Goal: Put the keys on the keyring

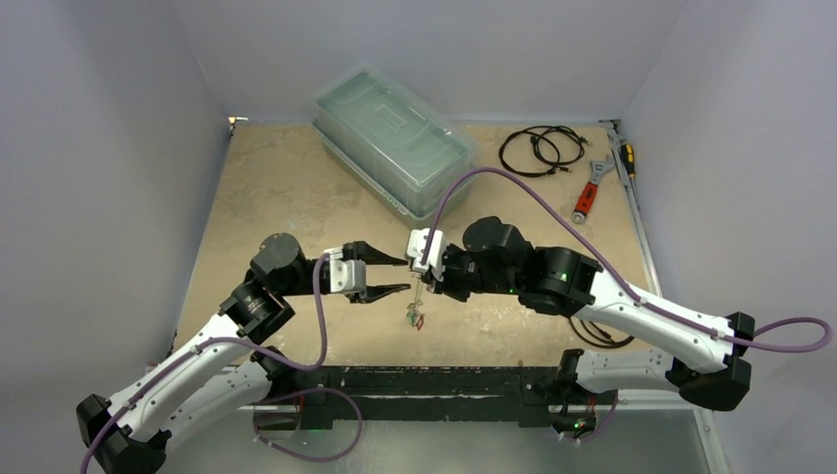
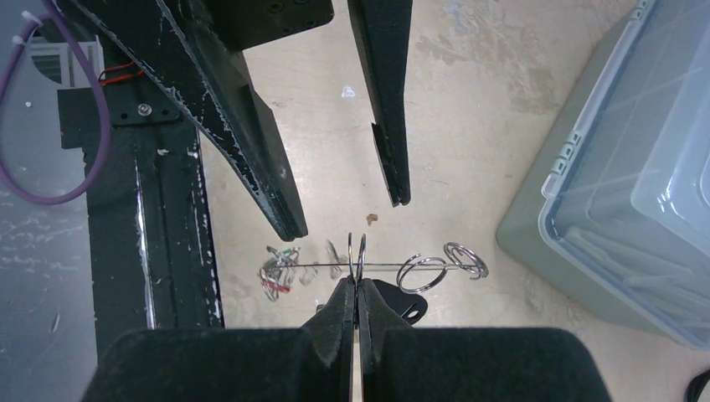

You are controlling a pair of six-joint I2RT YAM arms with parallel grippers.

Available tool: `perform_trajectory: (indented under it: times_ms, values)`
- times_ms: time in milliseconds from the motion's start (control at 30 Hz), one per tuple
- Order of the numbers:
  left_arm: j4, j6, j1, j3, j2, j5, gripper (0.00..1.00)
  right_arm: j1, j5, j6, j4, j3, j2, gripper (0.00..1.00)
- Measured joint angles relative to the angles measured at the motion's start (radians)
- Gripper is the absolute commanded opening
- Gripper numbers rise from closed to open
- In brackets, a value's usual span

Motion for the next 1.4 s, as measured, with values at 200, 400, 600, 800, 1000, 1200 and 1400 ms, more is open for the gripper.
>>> perform_trajectory:
  times_ms: [200,400,600,800,1000,1200,1400]
  values:
    - [0.021,-0.006,0.000,-0.003,0.011,0.046,0.39,0.007,-0.017,-0.004,-0.005,0.000,0.000,0.00]
    - [0.028,-0.026,-0.008,-0.003,0.053,0.085,0.37,0.014,-0.048,-0.005,-0.005,0.000,0.000,0.00]
    - [0.028,-0.027,-0.017,-0.005,0.062,0.092,0.25,0.021,-0.057,-0.008,-0.005,0.000,0.000,0.00]
    - [0.028,-0.027,-0.021,-0.005,0.062,0.096,0.18,0.026,-0.057,-0.008,-0.004,0.000,0.000,0.00]
    - [0.028,-0.027,-0.023,-0.005,0.063,0.100,0.07,0.031,-0.060,-0.008,-0.004,0.000,0.000,0.00]
    - [0.032,-0.029,-0.029,-0.005,0.074,0.116,0.00,0.032,-0.061,-0.013,-0.009,-0.002,-0.005,0.00]
    - [0.050,-0.034,-0.034,-0.005,0.054,0.123,0.00,0.035,-0.079,-0.014,0.032,-0.032,-0.051,0.21]
